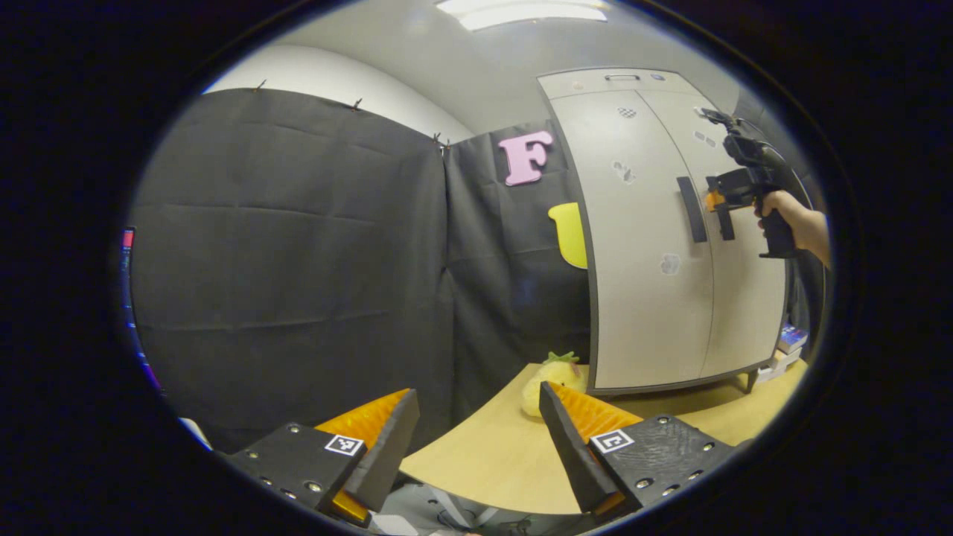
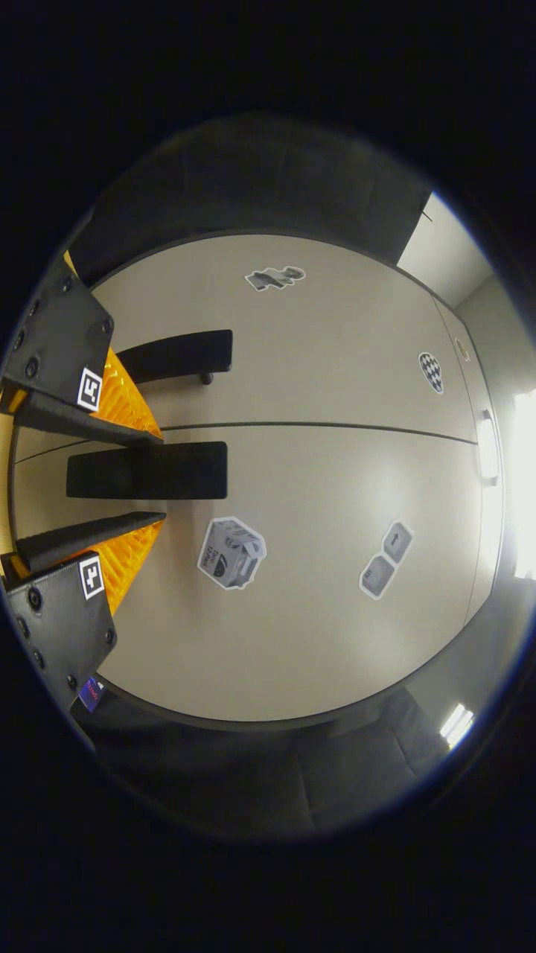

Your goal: Open the right door of the double-door shoe cabinet with the right hand, and open the left door with the left hand.

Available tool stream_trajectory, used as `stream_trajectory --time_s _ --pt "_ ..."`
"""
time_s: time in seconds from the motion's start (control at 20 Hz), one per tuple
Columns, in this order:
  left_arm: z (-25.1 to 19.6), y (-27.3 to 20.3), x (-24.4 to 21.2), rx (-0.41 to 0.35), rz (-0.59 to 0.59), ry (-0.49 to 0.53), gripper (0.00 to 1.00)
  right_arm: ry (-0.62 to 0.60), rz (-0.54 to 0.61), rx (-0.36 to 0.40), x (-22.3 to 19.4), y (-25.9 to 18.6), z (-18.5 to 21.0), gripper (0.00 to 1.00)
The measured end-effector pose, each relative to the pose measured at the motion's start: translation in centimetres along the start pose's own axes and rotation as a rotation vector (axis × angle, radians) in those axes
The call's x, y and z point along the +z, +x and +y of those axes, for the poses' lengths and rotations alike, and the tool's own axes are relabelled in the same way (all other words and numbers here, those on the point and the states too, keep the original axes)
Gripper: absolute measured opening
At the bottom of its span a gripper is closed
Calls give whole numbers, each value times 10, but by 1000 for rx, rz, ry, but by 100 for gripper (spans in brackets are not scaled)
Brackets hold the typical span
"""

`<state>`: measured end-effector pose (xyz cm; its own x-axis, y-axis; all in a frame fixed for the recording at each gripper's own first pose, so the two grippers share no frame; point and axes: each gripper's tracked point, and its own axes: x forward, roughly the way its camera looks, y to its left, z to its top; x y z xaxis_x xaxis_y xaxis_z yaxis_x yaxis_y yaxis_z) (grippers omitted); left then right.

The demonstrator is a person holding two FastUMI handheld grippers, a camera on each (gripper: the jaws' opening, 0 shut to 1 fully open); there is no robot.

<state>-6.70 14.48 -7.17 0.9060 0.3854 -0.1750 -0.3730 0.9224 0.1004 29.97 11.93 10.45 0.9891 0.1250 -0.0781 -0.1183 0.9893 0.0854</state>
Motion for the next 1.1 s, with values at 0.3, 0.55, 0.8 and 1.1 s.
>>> stream_trajectory --time_s 0.3,0.55,0.8,1.1 --pt "-8 4 10 -27 -27 10 94 -6 66 -21 -6 3 3 37" --pt "-15 2 15 -68 -40 8 94 8 108 37 -8 3 2 16" --pt "-23 1 30 -109 -82 16 95 13 114 67 -7 -8 4 7" --pt "-35 0 30 -160 -80 8 96 36 119 127 -7 -43 -3 10"
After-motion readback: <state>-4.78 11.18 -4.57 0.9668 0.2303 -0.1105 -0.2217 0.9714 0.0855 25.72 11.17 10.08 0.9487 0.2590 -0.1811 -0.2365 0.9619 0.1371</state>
